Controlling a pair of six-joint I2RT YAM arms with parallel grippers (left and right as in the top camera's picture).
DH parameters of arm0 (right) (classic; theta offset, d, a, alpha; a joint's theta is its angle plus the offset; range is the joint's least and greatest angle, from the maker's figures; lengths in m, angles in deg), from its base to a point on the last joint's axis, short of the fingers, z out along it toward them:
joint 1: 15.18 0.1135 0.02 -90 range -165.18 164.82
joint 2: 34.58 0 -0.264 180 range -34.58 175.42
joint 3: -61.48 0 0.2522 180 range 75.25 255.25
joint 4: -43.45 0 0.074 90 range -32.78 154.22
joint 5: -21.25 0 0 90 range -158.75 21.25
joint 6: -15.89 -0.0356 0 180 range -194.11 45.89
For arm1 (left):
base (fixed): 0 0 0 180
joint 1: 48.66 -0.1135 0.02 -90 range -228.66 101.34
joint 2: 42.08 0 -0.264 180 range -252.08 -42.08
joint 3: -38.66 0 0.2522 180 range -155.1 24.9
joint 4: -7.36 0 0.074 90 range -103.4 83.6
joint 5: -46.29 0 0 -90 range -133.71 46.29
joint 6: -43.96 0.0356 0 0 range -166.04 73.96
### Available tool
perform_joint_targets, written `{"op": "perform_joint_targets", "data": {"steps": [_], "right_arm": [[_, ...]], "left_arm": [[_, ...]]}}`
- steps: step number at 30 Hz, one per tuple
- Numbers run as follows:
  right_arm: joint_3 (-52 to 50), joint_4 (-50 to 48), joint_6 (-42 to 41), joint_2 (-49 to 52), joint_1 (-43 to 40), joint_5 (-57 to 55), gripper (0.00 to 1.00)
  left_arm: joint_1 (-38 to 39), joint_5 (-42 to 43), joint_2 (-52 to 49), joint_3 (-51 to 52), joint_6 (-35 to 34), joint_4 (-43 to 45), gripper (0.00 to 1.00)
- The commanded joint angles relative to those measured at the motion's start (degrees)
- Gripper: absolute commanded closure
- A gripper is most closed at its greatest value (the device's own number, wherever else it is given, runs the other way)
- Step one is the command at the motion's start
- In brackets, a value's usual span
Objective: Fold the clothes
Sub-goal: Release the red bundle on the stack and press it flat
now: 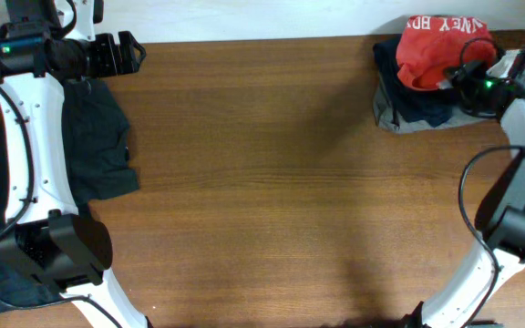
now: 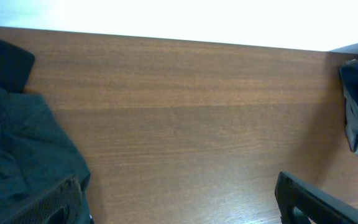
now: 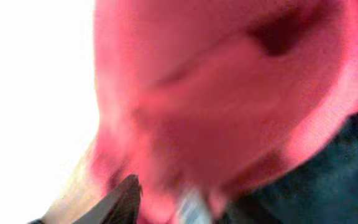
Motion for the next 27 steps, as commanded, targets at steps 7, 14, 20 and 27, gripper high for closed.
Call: {"op": "perform_joint_targets", "data": {"steps": [7, 14, 20, 27], "right_arm": [[0.7, 9.3, 28.3, -15.9, 0.0, -2.0, 0.39], [0.7, 4.2, 45.8, -13.7, 1.9, -12.3, 0.19], [0.7, -14.5, 53.0, -6.5, 4.9, -15.5, 0.07], [0.7, -31.3, 48.1, 2.9, 5.5, -16.4, 0.07]], "left_arm": [[0.5, 0.0, 1.5, -0.5, 1.1, 0.2, 0.01], [0.5, 0.0, 1.2, -0.5, 1.8, 2.1, 0.01], [0.5, 0.0, -1.5, -0.5, 1.7, 2.9, 0.01], [0.9, 0.0, -5.4, -0.5, 1.8, 3.2, 0.01]]}}
